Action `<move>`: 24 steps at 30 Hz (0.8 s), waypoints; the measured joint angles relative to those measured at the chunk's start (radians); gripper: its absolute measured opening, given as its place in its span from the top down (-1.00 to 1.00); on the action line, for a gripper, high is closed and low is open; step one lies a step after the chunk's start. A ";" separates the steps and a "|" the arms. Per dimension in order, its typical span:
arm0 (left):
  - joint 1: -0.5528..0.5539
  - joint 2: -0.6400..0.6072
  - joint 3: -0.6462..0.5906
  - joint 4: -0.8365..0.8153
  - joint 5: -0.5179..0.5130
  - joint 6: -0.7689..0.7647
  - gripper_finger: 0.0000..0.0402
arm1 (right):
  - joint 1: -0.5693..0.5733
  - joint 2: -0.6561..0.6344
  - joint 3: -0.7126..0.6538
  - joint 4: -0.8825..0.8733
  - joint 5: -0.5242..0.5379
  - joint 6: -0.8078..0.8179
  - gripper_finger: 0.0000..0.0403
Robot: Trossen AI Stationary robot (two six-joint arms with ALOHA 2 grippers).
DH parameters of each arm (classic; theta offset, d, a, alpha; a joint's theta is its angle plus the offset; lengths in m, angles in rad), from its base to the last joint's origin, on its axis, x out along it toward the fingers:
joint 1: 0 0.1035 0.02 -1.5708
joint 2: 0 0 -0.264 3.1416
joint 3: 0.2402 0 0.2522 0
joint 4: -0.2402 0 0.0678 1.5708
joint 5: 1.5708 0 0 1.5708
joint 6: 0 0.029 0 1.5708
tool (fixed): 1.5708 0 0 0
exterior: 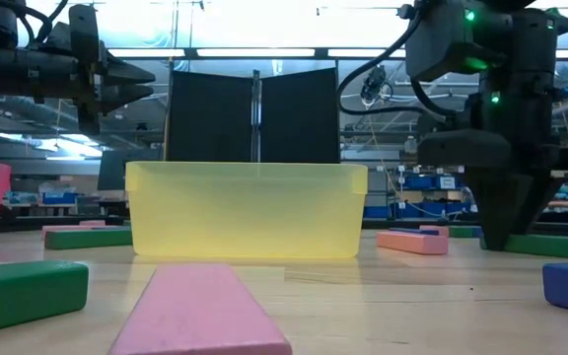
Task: Sort blocks
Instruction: Put the green block into the blue bin
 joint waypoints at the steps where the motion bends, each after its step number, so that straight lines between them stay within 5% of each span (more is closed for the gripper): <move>1: 0.000 0.000 0.000 0.000 0.000 -0.003 0.36 | 0.004 -0.004 -0.001 0.000 0.011 -0.014 0.43; 12: 0.000 0.000 0.000 0.000 0.000 -0.081 0.36 | 0.051 -0.250 -0.005 -0.029 0.289 -0.187 0.43; 19: 0.000 0.000 0.000 -0.078 0.000 -0.150 0.36 | 0.253 -0.474 -0.004 -0.033 0.207 -0.363 0.43; 24: 0.000 0.000 0.000 -0.095 0.000 -0.176 0.36 | 0.451 -0.553 -0.003 -0.120 0.141 -0.158 0.43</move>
